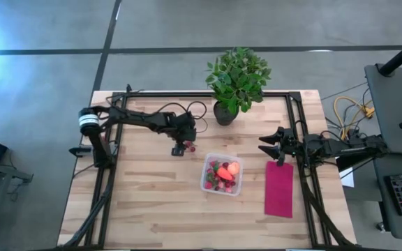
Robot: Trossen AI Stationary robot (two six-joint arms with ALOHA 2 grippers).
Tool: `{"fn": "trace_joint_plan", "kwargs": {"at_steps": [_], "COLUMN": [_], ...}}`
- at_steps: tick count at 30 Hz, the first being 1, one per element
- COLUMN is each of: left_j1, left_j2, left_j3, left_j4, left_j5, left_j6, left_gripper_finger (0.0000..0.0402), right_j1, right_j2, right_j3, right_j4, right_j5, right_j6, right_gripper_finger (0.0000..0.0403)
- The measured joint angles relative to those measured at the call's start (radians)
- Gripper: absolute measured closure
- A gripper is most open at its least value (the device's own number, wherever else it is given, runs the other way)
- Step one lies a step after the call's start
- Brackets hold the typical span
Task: Pick and placing Produce into tupperware
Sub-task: Put the red strawberry into the transparent bin
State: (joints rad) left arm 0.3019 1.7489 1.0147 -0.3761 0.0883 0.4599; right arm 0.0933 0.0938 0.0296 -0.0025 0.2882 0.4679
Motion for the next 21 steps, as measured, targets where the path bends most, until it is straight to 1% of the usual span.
{"fn": "trace_joint_plan", "kwargs": {"at_steps": [5,7,10,16,18,21], "left_j1": [0.000,0.000,0.000,0.000,0.000,-0.001], "left_j2": [0.016,0.019,0.024,0.023,0.021,0.010], "left_j3": [0.002,-0.001,-0.004,-0.004,-0.001,0.021], "left_j4": [0.023,0.043,0.056,0.052,0.040,-0.015], "left_j5": [0.000,0.000,-0.006,-0.016,-0.020,-0.040], "left_j6": [-0.004,-0.005,-0.005,-0.005,-0.006,-0.023], "left_gripper_finger": [0.0186,0.0192,0.0213,0.0269,0.0279,0.0279], "right_j1": [0.000,0.000,0.000,0.000,0.000,0.000], "right_j2": [0.001,0.001,0.001,0.001,0.001,0.001], "right_j3": [0.000,0.000,0.000,0.000,0.000,0.000], "right_j4": [0.000,0.000,0.000,0.000,0.000,0.000], "right_j5": [0.000,0.000,0.000,0.000,0.000,0.000], "right_j6": [0.000,0.000,0.000,0.000,0.000,0.000], "right_gripper_finger": [0.0170,0.0170,0.0170,0.0170,0.0170,0.0170]}}
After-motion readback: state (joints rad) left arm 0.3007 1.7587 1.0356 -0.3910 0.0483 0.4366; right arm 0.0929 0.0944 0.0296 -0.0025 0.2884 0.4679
